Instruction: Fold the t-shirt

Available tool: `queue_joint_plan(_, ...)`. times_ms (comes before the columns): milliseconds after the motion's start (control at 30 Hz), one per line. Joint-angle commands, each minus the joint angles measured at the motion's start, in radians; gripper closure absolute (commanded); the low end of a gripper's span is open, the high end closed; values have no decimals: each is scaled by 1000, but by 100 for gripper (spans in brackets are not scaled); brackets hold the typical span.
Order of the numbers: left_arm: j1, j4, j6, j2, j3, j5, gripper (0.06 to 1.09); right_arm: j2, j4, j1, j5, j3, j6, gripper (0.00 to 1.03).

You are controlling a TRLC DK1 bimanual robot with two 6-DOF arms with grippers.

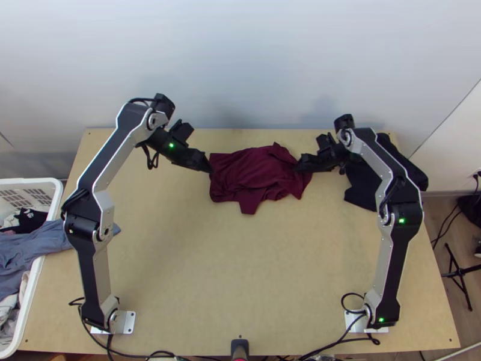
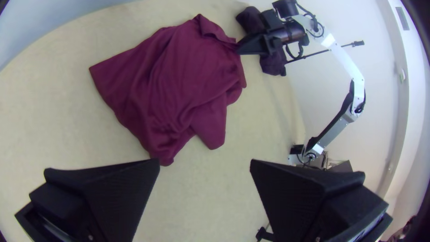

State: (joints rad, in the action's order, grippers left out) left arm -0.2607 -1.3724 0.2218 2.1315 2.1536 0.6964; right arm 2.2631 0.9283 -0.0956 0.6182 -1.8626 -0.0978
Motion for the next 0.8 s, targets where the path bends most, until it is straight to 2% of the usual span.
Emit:
queue_joint_plan(0,1,-7,5,4,-12,-6,10,46,-34,-29,23,-21,21,10)
queue_joint_plan(100,1,-7,5,2,-14,-11,10,58,-36,-49,34,-49,41,10)
queue_joint_plan(233,1,-7,5,-4,-26,-18,10,73,-34,-96,107,-75,95,10)
queue_joint_plan(433,11,-7,5,-13,-31,-35,10,73,-34,-194,112,-109,119,10)
queue_joint_plan(567,18,-7,16,-30,-51,-37,10,76,-34,-265,150,-133,148,10)
queue_joint_plan(767,26,-2,31,-59,-113,-54,10,177,-37,-331,152,-245,190,11)
